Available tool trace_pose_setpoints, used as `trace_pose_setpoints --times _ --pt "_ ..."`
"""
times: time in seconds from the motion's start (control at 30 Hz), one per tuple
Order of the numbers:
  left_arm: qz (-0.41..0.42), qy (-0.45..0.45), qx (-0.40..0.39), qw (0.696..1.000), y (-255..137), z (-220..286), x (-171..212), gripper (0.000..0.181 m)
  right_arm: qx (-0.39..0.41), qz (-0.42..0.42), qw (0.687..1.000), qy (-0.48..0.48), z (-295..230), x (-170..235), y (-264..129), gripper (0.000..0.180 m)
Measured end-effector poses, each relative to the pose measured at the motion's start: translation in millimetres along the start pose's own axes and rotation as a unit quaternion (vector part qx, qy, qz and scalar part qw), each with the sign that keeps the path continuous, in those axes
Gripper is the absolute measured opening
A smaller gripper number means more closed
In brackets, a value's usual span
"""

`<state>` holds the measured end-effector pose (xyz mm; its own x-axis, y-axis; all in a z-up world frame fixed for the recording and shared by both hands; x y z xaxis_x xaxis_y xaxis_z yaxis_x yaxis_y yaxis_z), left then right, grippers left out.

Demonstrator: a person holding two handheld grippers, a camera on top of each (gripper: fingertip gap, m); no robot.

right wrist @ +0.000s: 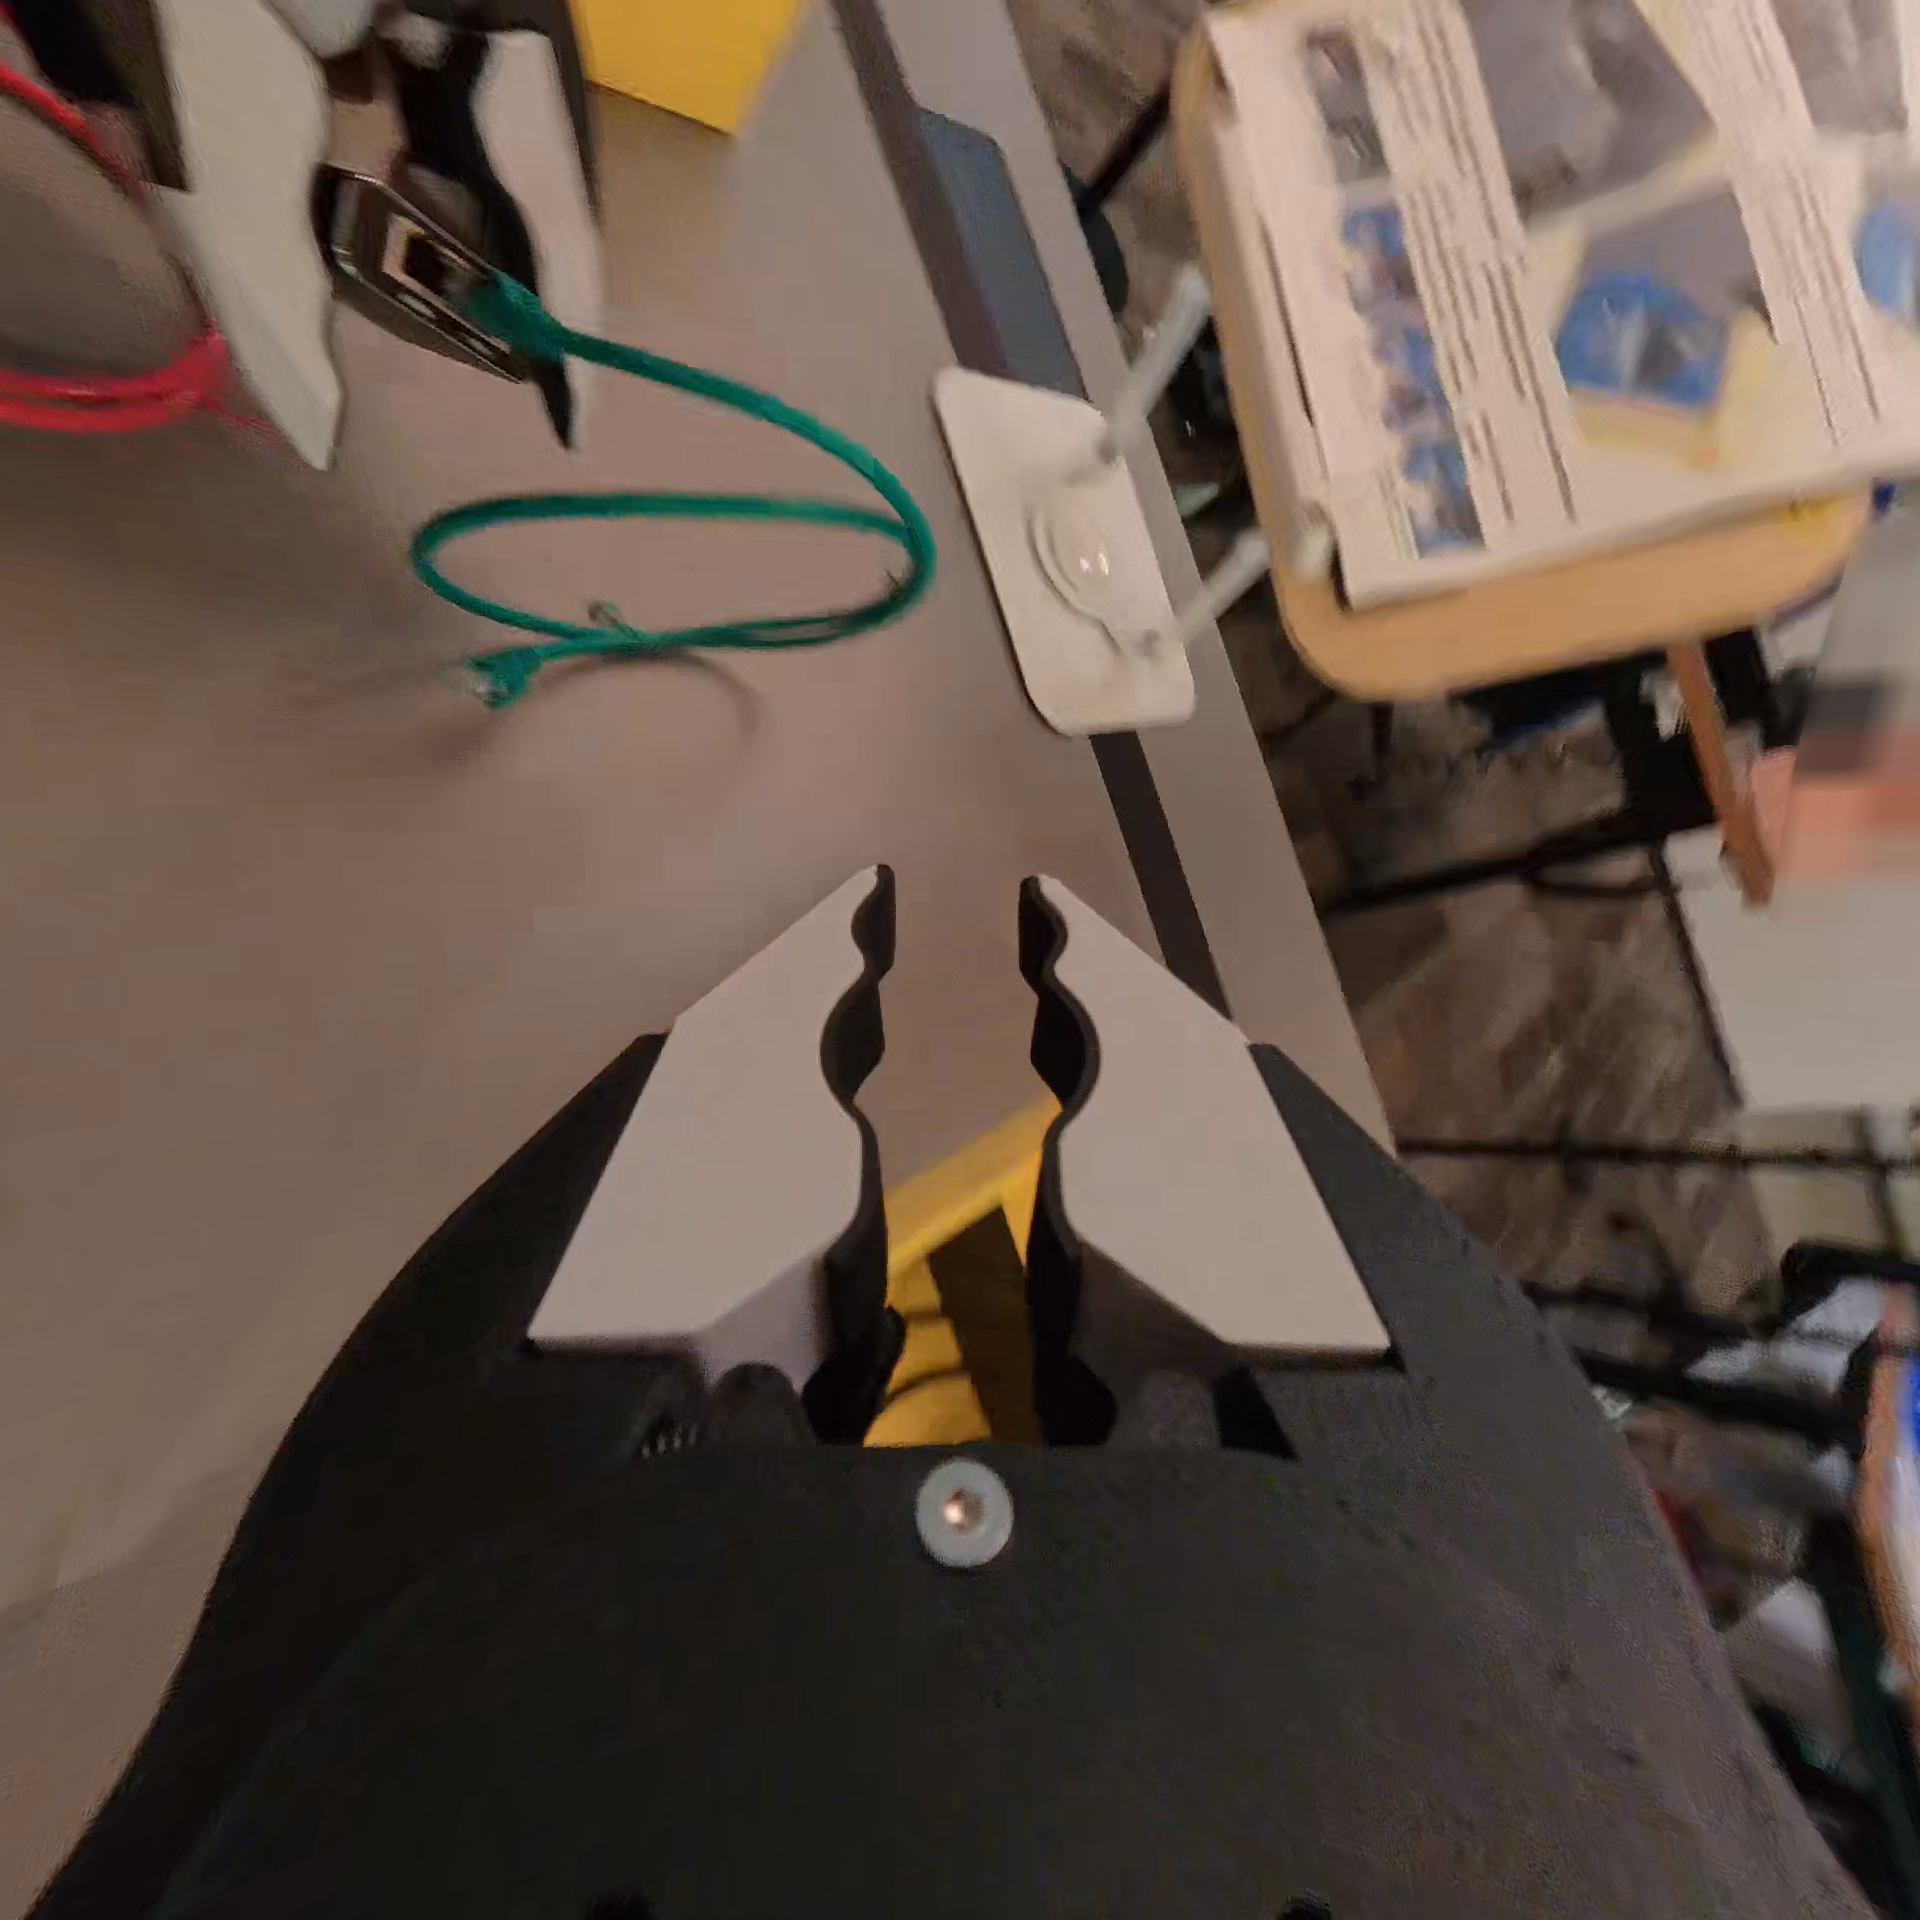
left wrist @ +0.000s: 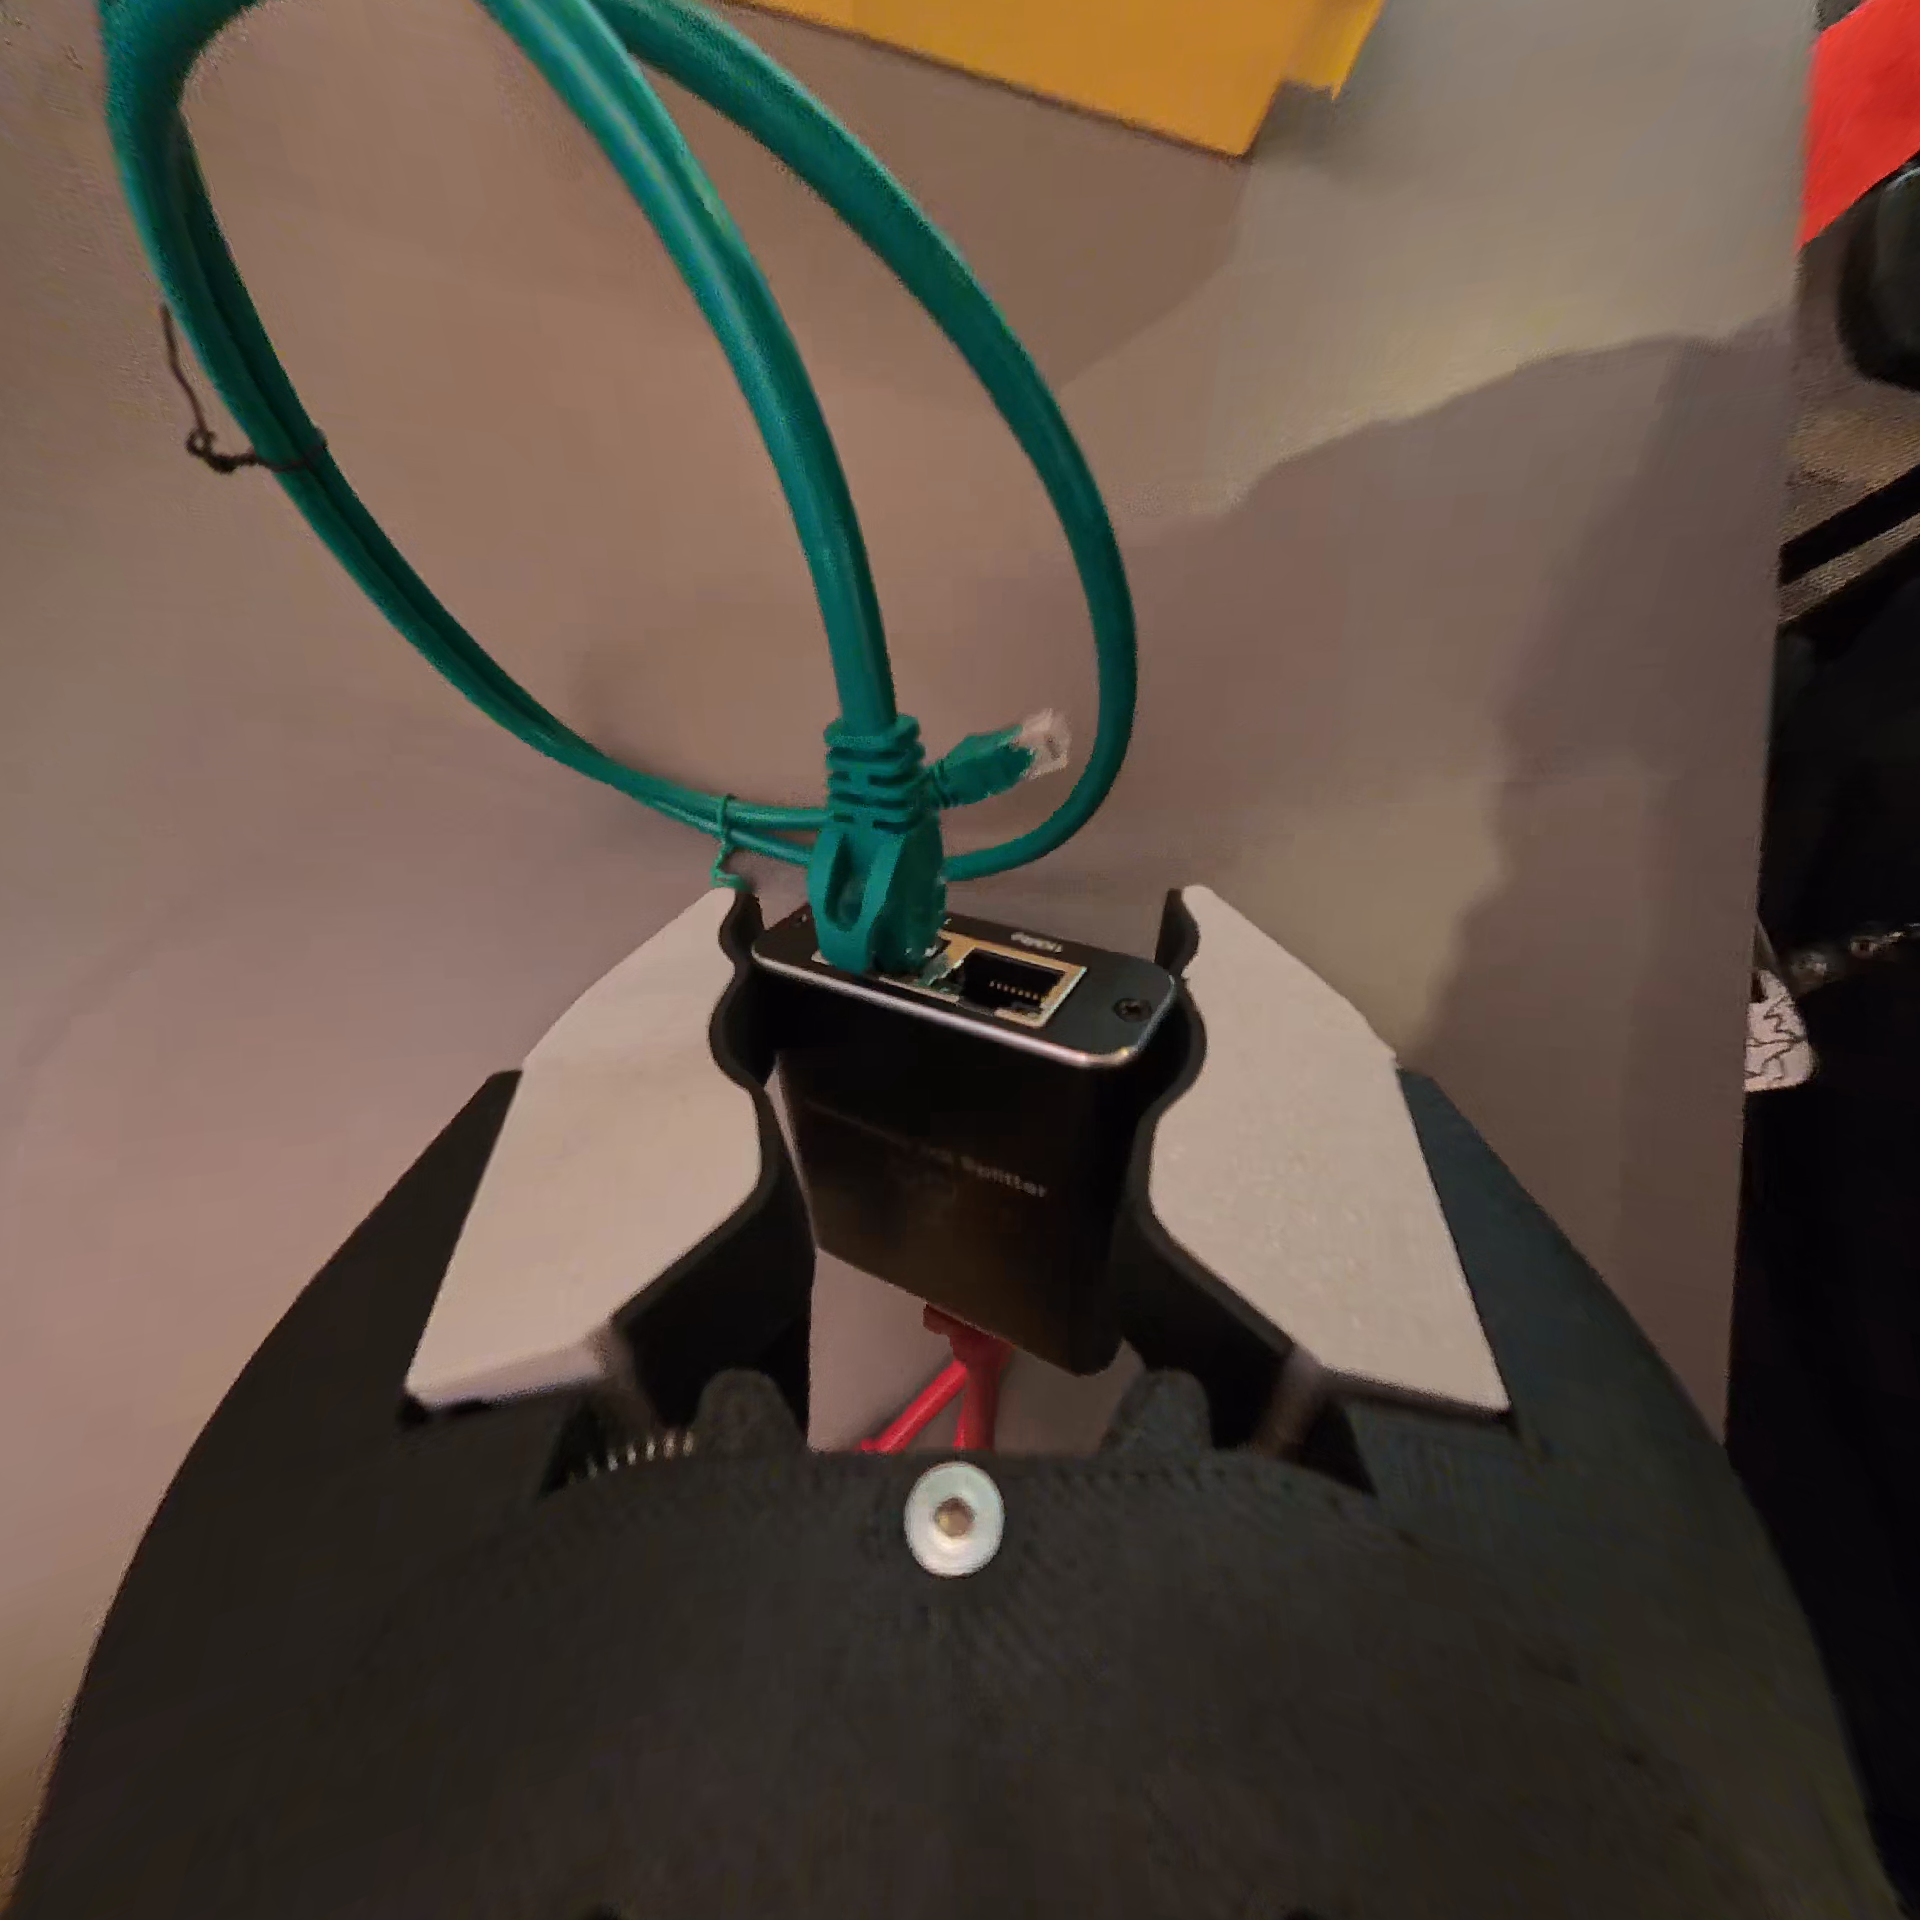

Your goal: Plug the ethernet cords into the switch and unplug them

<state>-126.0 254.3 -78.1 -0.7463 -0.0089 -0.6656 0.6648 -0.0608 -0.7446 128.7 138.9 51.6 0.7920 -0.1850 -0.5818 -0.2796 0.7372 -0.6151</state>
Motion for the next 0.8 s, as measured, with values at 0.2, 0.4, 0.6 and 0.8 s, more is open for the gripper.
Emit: trace_pose_setpoints --times 0.2,0.4,0.6,0.8 --pt "0.023 0.005 0.037 0.999 -10 9 -3 0.071 -0.073 0.082 0.989 -0.102 -61 -63 82 0.037" --pt "0.011 0.002 0.043 0.999 -10 12 2 0.071 0.009 0.104 0.954 -0.28 -98 -92 117 0.045" --pt "-0.008 0.006 0.027 1.0 -11 17 3 0.07 0.0 0.068 0.948 -0.31 -115 -88 145 0.019" --pt "0.001 0.026 0.015 1.0 -13 19 -2 0.069 -0.01 0.073 0.954 -0.292 -116 -79 144 0.01"
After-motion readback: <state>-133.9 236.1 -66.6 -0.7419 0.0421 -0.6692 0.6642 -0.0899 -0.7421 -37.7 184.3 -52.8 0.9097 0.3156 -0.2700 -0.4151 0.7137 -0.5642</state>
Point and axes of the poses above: each gripper's, where its closed fingertips meet, y out along the fingers, x out of its underside, z = x × y across the jaws, the point moved 9 cm from there along -y, back along the fingers, and after that the axes turned 4 degrees about -x, right-handed, at the moved point
